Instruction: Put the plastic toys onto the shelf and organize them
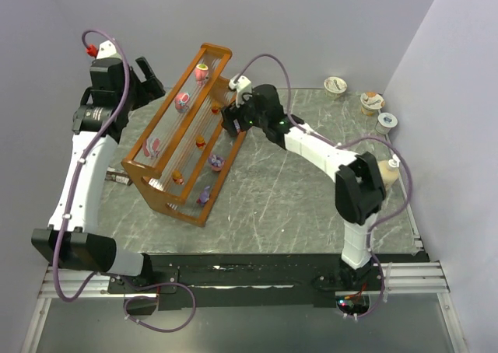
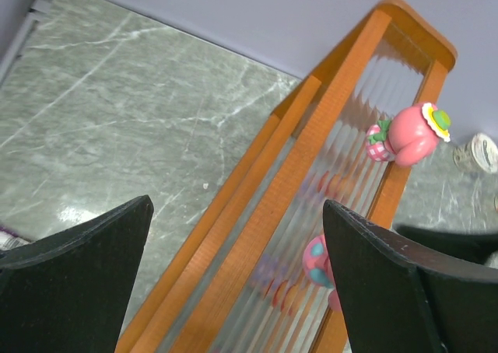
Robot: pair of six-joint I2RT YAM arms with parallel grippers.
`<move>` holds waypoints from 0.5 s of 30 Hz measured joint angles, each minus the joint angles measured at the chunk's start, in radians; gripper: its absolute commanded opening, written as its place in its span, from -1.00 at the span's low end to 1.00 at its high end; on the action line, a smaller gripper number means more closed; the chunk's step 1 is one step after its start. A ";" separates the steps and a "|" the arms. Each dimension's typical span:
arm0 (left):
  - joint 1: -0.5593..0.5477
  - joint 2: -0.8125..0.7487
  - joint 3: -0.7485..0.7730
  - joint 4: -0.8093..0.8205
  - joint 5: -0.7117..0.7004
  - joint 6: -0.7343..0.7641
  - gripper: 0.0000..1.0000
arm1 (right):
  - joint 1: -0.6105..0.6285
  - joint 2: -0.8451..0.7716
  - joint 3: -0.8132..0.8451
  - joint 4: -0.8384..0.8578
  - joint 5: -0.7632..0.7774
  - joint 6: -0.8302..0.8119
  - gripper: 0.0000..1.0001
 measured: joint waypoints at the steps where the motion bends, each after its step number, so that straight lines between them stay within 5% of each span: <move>1: 0.000 -0.013 -0.007 0.000 -0.013 -0.004 0.93 | 0.000 -0.033 -0.024 0.000 0.006 0.009 0.69; 3: 0.000 -0.042 -0.023 0.000 -0.038 -0.011 0.93 | -0.002 -0.100 -0.062 -0.029 0.022 0.040 0.92; 6: 0.000 -0.093 -0.058 0.010 -0.071 -0.026 0.93 | -0.014 -0.167 -0.057 -0.105 0.040 0.100 0.99; 15: 0.000 -0.233 -0.130 0.014 -0.142 -0.076 0.93 | -0.082 -0.462 -0.235 -0.252 0.175 0.266 1.00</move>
